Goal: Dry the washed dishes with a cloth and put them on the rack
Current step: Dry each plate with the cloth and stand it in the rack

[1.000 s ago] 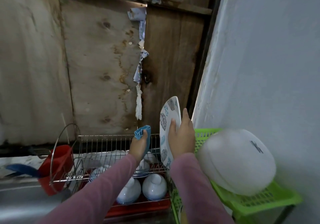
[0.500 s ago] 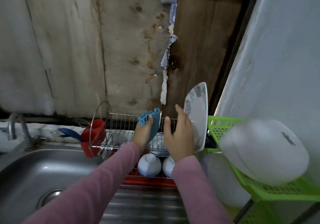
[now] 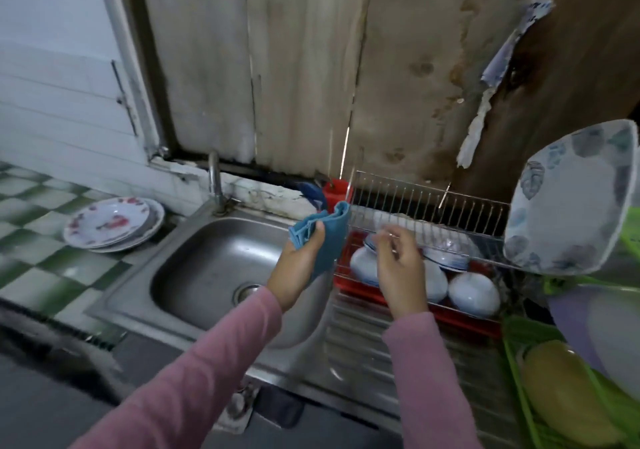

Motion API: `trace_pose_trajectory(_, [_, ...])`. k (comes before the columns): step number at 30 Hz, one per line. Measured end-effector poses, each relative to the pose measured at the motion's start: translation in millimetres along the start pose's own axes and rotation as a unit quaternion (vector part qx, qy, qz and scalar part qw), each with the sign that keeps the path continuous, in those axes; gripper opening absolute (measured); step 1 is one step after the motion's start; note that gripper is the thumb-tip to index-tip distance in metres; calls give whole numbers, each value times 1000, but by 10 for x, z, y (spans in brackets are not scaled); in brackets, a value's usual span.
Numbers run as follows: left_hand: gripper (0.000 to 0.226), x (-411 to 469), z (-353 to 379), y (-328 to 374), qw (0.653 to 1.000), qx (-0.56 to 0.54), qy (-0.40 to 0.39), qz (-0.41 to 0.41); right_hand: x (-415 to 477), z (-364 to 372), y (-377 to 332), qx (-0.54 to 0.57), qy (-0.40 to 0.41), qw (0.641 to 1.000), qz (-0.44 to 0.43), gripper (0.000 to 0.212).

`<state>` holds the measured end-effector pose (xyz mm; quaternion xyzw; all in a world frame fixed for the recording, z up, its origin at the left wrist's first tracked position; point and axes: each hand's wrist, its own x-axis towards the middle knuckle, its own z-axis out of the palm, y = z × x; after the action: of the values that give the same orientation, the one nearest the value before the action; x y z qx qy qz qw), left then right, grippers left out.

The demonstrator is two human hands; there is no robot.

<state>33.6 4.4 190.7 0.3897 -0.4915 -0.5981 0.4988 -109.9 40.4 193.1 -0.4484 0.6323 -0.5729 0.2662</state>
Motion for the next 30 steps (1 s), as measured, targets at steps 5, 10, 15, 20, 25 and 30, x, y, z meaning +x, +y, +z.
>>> trace_pose_trajectory(5, [14, -319, -1128, -70, 996, 54, 62, -29, -521, 1002, 135, 15, -66, 997, 46, 16])
trace_pose_trajectory(10, [17, -665, -2162, -109, 991, 51, 115, -41, -1025, 1970, 213, 6, -151, 984, 90, 13])
trace_pose_trajectory(15, [12, -962, -2994, -207, 979, 34, 189, -67, -1392, 2798, 192, 3, -239, 965, 109, 18])
trace_pose_trajectory(20, [10, -1015, -3701, -250, 962, 12, 264, -76, -1516, 3557, 214, -34, -310, 945, 103, 16])
trace_pose_trajectory(25, [9, -864, -4439, -260, 939, -15, 331, -94, -1427, 4391, 234, -36, -337, 933, 124, 17])
trace_pose_trajectory(30, [12, -353, -5295, -123, 928, -59, 357, -95, -1083, 5354, 243, -10, -337, 930, 149, 17])
